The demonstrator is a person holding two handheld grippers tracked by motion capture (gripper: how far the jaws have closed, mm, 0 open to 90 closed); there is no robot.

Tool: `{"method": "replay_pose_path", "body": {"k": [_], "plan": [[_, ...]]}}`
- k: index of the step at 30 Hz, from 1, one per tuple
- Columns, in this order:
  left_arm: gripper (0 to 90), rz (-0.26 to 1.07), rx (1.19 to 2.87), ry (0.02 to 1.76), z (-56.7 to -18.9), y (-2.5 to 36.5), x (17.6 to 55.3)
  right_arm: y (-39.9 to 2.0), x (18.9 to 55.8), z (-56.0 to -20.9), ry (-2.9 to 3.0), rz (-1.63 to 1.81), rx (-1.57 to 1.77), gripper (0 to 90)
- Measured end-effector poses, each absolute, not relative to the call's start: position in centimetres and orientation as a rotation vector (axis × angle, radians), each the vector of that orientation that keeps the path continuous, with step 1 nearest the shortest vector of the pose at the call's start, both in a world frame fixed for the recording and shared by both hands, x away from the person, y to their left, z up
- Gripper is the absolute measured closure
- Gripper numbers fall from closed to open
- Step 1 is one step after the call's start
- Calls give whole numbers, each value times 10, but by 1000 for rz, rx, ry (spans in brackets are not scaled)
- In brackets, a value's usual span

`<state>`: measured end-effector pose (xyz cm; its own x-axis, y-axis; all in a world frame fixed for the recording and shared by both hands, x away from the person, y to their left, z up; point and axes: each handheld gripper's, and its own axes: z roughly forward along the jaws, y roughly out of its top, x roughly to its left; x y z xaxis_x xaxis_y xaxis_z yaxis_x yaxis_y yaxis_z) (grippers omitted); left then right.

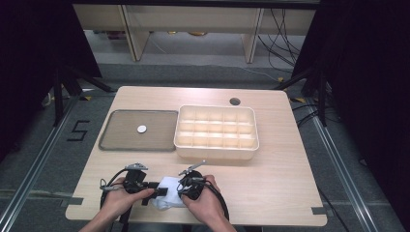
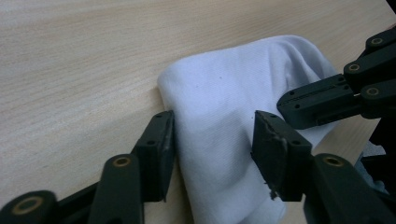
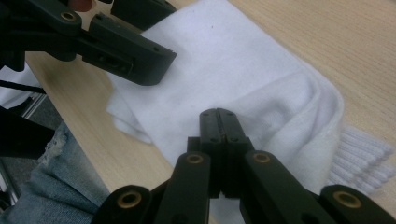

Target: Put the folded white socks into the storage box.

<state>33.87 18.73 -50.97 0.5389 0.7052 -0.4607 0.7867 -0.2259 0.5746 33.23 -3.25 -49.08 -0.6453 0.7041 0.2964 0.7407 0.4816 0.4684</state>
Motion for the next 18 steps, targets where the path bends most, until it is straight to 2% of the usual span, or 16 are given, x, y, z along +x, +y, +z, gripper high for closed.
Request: {"method": "replay_pose_path", "body": {"k": [9, 11, 12, 14, 18], "plan": [[653, -103, 1979, 1190, -513, 182, 339, -32, 332, -492, -2637, -888, -1301, 900], [755, -117, 1962, 1189, -513, 182, 339, -32, 332, -492, -2635, -892, -1303, 900], [755, -123, 1950, 1185, -512, 183, 339, -32, 332, -492, -2634, -894, -1305, 900], [820, -133, 1920, 1176, -507, 184, 338, -32, 332, -493, -2631, -900, -1304, 900], [827, -120, 1923, 1142, -501, 182, 336, -33, 333, -493, -2629, -906, -1299, 900]]}}
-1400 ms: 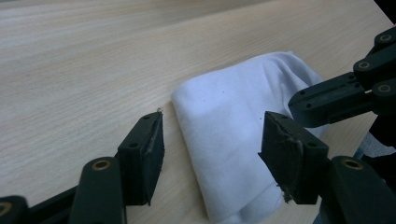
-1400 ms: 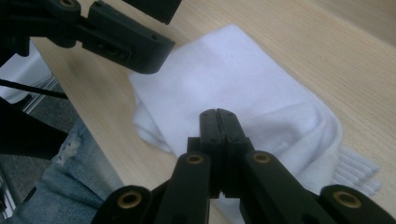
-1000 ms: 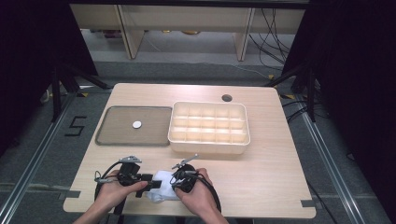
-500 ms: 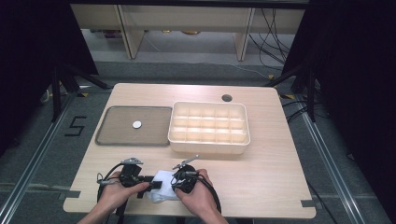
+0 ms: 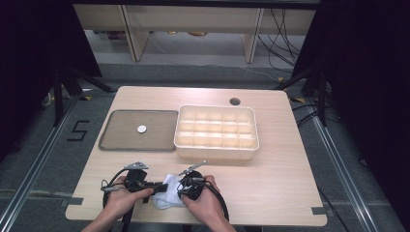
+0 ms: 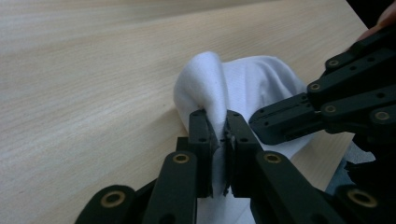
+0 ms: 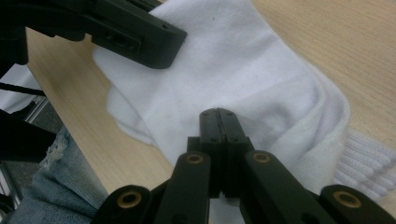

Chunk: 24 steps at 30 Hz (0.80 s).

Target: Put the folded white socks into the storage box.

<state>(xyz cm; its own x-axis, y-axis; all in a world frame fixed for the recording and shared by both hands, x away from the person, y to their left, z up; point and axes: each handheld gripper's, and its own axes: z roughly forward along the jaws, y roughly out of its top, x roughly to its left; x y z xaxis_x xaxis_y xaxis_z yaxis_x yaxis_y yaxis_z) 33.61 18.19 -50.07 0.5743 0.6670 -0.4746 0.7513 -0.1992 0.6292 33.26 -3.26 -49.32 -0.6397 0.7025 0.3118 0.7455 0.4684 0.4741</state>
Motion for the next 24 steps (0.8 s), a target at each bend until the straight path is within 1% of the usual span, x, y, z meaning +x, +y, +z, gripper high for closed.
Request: {"method": "replay_pose_path", "body": {"k": [12, 22, 23, 24], "plan": [[832, -177, 1899, 1063, -485, 169, 334, -32, 332, -495, -2603, -931, -1330, 900], [833, -172, 1927, 1053, -484, 168, 338, -31, 335, -497, -2603, -971, -1296, 900], [833, -166, 1933, 1061, -484, 169, 338, -32, 334, -494, -2590, -983, -1294, 875], [833, -168, 1936, 1060, -484, 170, 338, -34, 333, -491, -2578, -976, -1319, 878]]}}
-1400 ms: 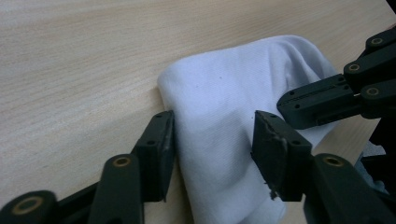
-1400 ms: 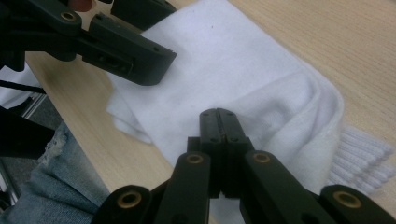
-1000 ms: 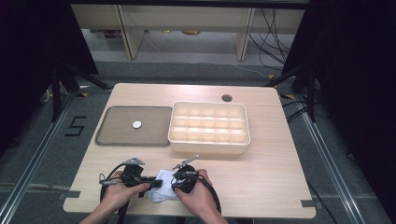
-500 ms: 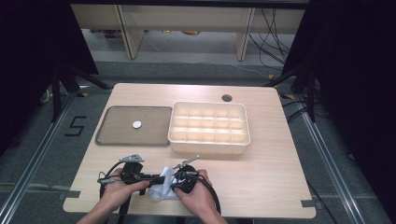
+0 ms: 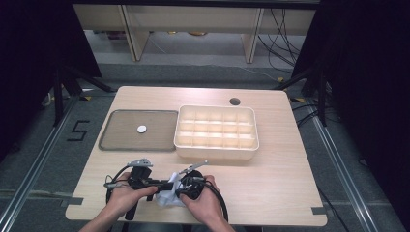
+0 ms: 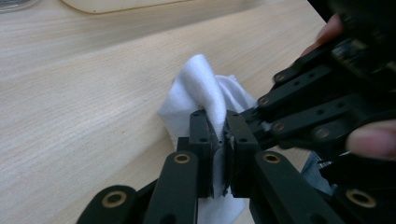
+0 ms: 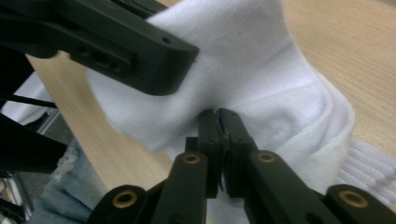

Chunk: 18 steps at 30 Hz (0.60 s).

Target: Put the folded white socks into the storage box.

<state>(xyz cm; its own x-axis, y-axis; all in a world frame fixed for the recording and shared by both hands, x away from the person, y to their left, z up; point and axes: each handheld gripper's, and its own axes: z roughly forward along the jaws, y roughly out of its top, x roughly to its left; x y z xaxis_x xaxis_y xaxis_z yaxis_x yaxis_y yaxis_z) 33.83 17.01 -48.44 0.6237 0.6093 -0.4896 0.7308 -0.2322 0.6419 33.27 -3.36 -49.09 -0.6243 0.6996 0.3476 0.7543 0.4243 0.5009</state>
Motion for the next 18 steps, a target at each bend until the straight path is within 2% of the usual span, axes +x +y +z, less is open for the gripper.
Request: {"method": "replay_pose_path", "body": {"k": [5, 6, 9, 12, 18], "plan": [[833, -179, 1944, 1067, -487, 171, 339, -48, 331, -470, -2572, -1089, -1346, 900], [832, -178, 1946, 1075, -487, 171, 339, -61, 332, -459, -2581, -1123, -1367, 900], [832, -178, 1953, 1074, -486, 172, 340, -85, 336, -453, -2613, -1113, -1389, 900], [831, -175, 1959, 1071, -484, 171, 341, -100, 336, -461, -2569, -1044, -1511, 900], [830, -178, 1971, 1078, -484, 169, 342, -107, 333, -481, -2542, -1002, -1521, 900]]}}
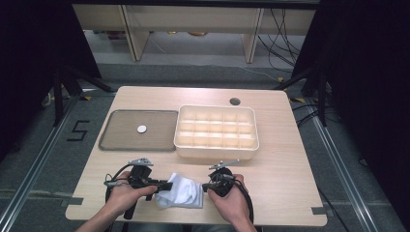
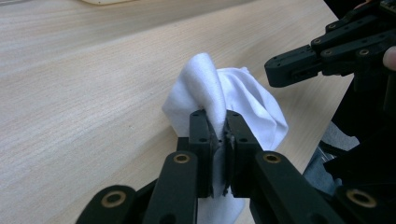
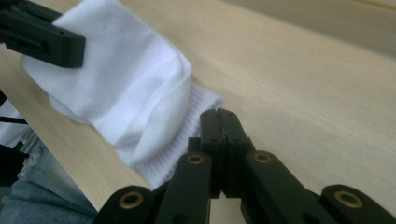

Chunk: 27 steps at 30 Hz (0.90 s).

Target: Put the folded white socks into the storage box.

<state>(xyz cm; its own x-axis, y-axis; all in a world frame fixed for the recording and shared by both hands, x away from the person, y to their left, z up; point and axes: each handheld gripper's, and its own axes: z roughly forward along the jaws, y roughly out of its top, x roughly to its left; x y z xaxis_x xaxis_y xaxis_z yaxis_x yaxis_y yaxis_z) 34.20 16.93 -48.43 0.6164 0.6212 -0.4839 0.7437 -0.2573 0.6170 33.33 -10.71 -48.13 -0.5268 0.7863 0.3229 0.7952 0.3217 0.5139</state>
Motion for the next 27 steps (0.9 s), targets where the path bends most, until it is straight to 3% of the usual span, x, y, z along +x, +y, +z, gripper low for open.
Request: {"method": "replay_pose_path", "body": {"k": [27], "plan": [[826, -144, 2017, 1078, -482, 159, 344, -91, 323, -492, -2578, -979, -1497, 900]]}}
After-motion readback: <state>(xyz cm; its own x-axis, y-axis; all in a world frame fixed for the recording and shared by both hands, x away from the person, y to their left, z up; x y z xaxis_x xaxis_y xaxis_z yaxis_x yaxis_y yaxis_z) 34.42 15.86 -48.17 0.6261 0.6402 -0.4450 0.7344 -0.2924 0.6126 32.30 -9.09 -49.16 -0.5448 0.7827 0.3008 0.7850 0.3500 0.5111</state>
